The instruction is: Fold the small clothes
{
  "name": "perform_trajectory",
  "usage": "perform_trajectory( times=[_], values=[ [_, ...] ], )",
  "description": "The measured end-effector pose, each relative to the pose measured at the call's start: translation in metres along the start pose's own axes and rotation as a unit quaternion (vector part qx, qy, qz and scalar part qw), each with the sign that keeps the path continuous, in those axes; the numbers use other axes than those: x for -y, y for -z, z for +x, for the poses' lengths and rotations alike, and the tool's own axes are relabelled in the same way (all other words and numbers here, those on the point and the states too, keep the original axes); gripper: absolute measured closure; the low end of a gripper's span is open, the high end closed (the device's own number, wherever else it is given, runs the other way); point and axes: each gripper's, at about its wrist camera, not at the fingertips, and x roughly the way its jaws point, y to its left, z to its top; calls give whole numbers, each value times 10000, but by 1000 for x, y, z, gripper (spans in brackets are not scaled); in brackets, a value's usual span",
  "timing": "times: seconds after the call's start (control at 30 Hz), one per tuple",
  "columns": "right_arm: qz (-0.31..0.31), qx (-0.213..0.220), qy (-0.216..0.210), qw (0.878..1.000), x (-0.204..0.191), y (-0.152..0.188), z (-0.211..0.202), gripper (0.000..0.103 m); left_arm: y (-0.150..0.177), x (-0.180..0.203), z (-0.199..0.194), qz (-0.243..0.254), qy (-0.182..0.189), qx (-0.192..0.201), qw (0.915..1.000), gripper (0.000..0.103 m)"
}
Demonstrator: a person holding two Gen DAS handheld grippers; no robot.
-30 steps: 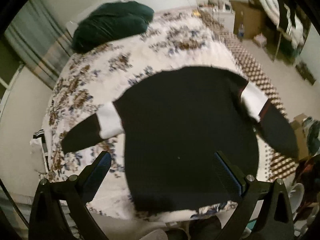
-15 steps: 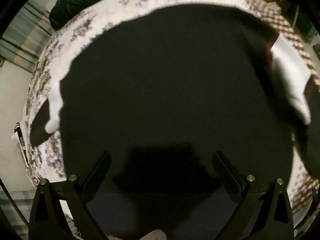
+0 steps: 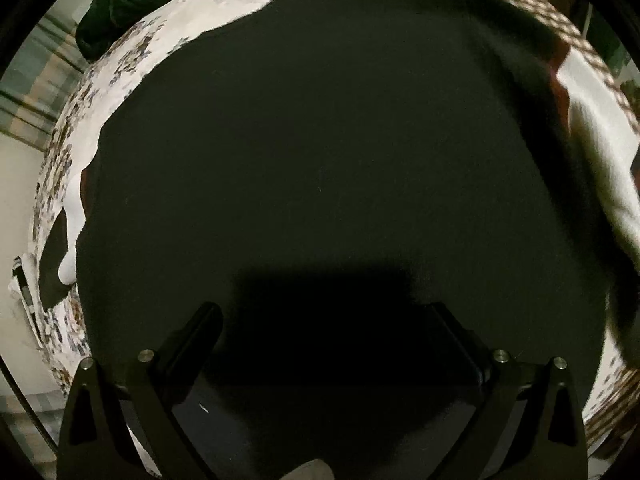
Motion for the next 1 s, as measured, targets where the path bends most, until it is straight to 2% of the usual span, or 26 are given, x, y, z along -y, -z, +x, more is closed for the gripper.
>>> perform_trajectory(
  times=[0.17,0.3,0.43,0.47,0.57,0.7,0.83,1.0],
  values=[
    [-1090,301,-11,9936,-71,17,-58,88,-3,-22,-10,-136,53,232,9996,0],
    [-2129,494,-289,9754,-158,47,-100,88,-3,-51,-9,-314,-13,334,9989,0],
    [-3029,408,-686,9497,-236,110,-136,88,0,-87,1,-613,-77,298,9976,0],
    [-3322,293,-825,9391,-263,135,-139,88,1,-98,5,-705,-112,282,9971,0],
    [-3963,-100,-1101,9114,-313,213,-139,89,6,-131,17,-1005,-214,246,9944,0],
    [-4624,-729,-1291,8742,-357,331,-119,89,14,-168,28,-1320,-329,210,9905,0],
    [-5066,-1171,-1372,8431,-376,450,-97,89,21,-208,36,-1636,-420,227,9854,0],
    [-5850,-1470,-1347,7861,-371,598,-65,89,35,-255,46,-1935,-579,203,9792,0]
  ],
)
